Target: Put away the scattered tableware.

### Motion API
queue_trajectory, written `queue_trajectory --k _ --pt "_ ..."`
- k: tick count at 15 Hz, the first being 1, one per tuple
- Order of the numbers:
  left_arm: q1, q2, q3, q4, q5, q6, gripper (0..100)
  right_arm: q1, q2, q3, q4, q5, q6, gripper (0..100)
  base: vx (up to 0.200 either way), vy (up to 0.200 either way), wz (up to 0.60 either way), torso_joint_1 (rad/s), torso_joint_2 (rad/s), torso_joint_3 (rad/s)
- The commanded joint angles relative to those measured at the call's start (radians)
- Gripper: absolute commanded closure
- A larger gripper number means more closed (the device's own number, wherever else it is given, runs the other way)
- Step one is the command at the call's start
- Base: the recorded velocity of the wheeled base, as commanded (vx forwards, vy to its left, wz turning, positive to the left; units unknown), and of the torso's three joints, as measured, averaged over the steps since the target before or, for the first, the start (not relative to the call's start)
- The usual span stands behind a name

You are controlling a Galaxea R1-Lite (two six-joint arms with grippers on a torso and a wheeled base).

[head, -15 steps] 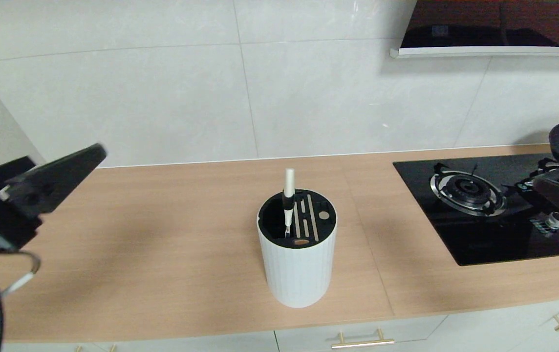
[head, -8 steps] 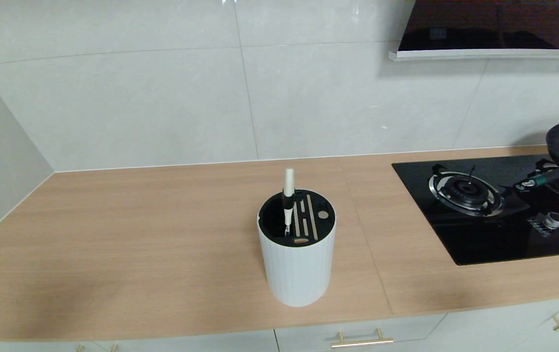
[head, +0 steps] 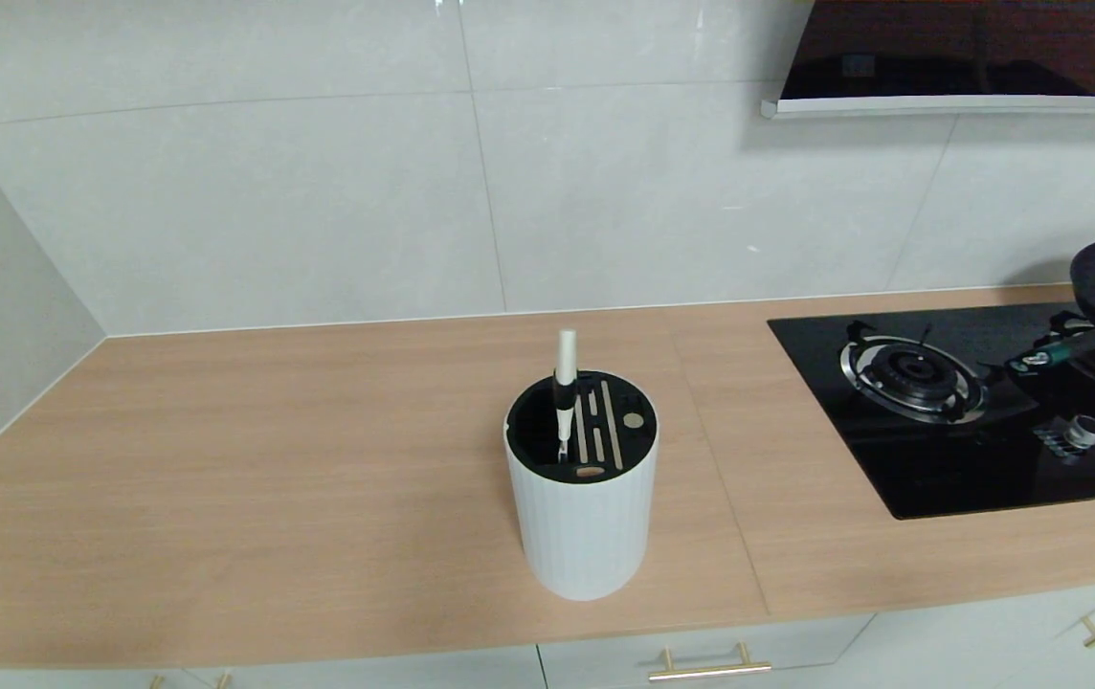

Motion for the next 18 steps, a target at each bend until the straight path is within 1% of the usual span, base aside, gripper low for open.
queue_trajectory --k 1,2,3,4,5,6,8,9,10,11,12,13,14,18 --pt "0.025 -0.041 0.199 -0.056 0.015 -0.019 0 -0.047 -0.08 0.183 -0.014 0.067 0.0 0 0.0 0.0 0.0 0.0 0.0 0.0" --pt "0.025 -0.041 0.235 -0.082 0.009 -0.016 0 -0.047 -0.08 0.209 -0.031 0.048 0.001 0 0.0 0.0 0.0 0.0 0.0 0.0" --pt "0.024 -0.041 0.354 -0.197 -0.063 -0.01 0 -0.047 -0.08 0.307 -0.134 0.013 -0.003 0 0.0 0.0 0.0 0.0 0.0 0.0" --pt "0.024 -0.041 0.373 -0.257 -0.116 -0.011 0 -0.047 -0.079 0.368 -0.193 0.015 -0.015 0 0.0 0.0 0.0 0.0 0.0 0.0" --pt "0.024 -0.041 0.391 -0.289 -0.183 -0.008 0 -0.047 -0.077 0.433 -0.269 0.016 -0.061 0 0.0 0.0 0.0 0.0 0.0 0.0" --pt "0.024 -0.041 0.393 -0.29 -0.244 0.012 0 -0.047 -0.079 0.431 -0.246 0.035 -0.071 0 0.0 0.0 0.0 0.0 0.0 0.0" --pt "0.024 -0.041 0.391 -0.284 -0.34 0.107 0 -0.047 -0.077 0.433 -0.249 0.081 -0.077 0 0.0 0.0 0.0 0.0 0.0 0.0" --pt "0.024 -0.041 0.393 -0.284 -0.358 0.15 0 -0.047 -0.077 0.433 -0.249 0.101 -0.08 0 0.0 0.0 0.0 0.0 0.0 0.0" --pt "0.024 -0.041 0.394 -0.241 -0.366 0.239 0 -0.047 -0.077 0.433 -0.249 0.188 -0.084 0 0.0 0.0 0.0 0.0 0.0 0.0" --pt "0.024 -0.041 0.396 -0.246 -0.367 0.237 0 -0.049 -0.077 0.433 -0.224 0.259 -0.078 0 0.0 0.0 0.0 0.0 0.0 0.0" --pt "0.024 -0.041 0.394 -0.248 -0.366 0.21 0 -0.047 -0.077 0.43 -0.18 0.314 -0.072 0 0.0 0.0 0.0 0.0 0.0 0.0" --pt "0.024 -0.041 0.396 -0.251 -0.366 0.185 0 -0.047 -0.077 0.433 -0.197 0.309 -0.061 0 0.0 0.0 0.0 0.0 0.0 0.0" --pt "0.024 -0.041 0.394 -0.251 -0.366 0.179 0 -0.047 -0.077 0.433 -0.197 0.311 -0.061 0 0.0 0.0 0.0 0.0 0.0 0.0" --pt "0.024 -0.041 0.394 -0.251 -0.364 0.179 0 -0.047 -0.077 0.433 -0.197 0.311 -0.045 0 0.0 0.0 0.0 0.0 0.0 0.0"
